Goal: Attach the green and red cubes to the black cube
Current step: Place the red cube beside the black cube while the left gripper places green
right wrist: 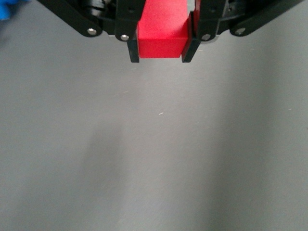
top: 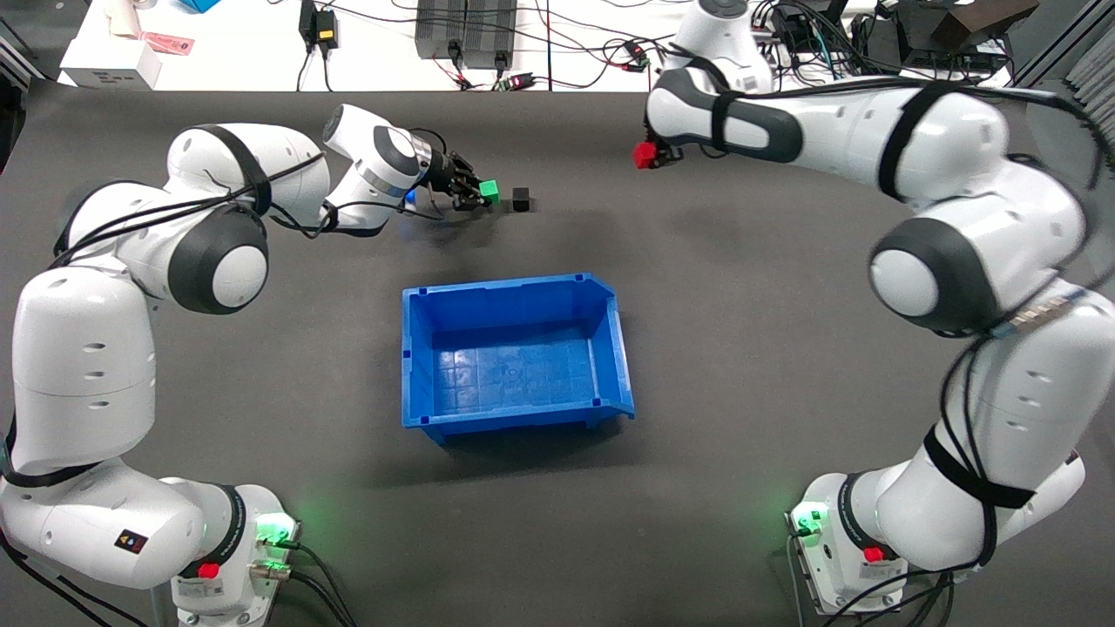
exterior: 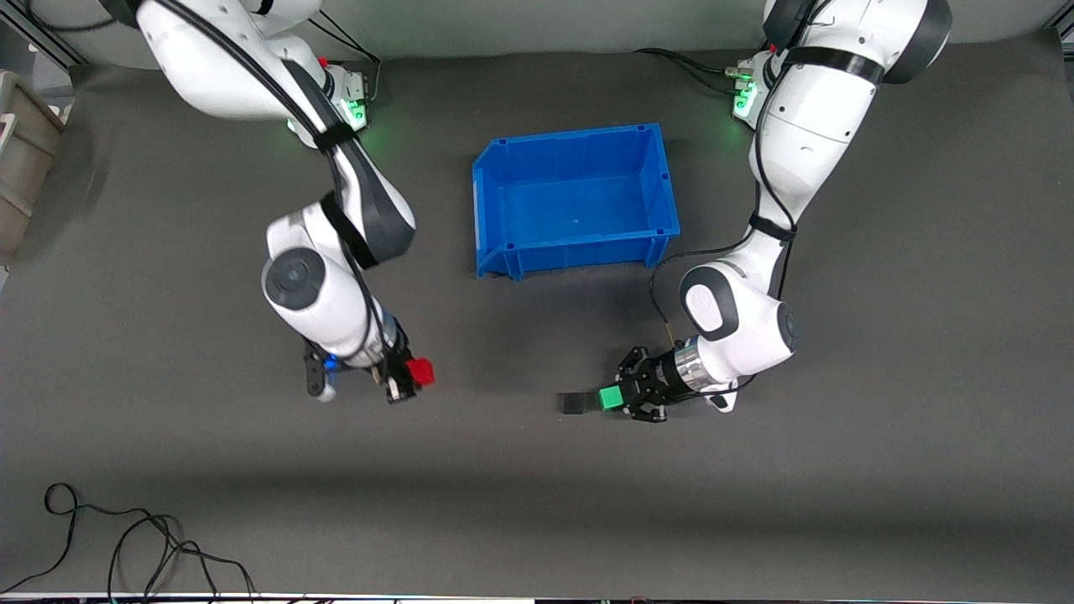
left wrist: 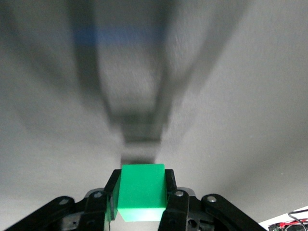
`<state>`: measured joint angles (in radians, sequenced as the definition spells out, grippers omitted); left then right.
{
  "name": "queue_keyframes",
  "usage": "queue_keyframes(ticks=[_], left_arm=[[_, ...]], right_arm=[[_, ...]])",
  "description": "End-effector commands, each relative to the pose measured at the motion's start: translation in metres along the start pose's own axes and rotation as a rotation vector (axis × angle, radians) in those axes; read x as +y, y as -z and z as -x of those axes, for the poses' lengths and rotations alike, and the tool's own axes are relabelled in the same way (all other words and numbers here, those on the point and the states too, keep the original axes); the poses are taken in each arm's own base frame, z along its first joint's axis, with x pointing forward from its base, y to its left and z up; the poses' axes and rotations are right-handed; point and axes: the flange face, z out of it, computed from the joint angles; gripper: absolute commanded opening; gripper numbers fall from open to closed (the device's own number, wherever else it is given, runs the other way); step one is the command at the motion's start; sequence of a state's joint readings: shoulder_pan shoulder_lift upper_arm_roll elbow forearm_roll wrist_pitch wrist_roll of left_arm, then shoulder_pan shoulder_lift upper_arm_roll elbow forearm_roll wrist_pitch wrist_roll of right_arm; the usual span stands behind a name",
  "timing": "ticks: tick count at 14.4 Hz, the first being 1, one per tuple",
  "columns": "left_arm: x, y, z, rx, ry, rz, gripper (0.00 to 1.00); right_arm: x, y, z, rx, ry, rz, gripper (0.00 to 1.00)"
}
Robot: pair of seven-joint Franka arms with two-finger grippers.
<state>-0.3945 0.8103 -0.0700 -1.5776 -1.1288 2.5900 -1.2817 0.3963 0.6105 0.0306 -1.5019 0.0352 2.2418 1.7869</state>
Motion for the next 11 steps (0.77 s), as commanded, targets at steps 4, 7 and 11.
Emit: queue_keyframes(ticks=[4,7,11], left_arm=[[0.004,-0.02,0.015,-0.003,0.028,0.046,0.09],[-0.001,-0.029,0.015,0.003,0.018,0.036,0.09],[-0.013,-0.042,0.021,0.019,-0.024,0.025,0.09]], right_arm=[[-0.056,-0.065,0.075,-0.062,-0.145,-0.128,0.22],[-0.055,-0.099,0.096,-0.118,-0.204,-0.221,0.22],[-0.037,-0.138,0.125,-0.117,-0.195,-0.189,0.21]])
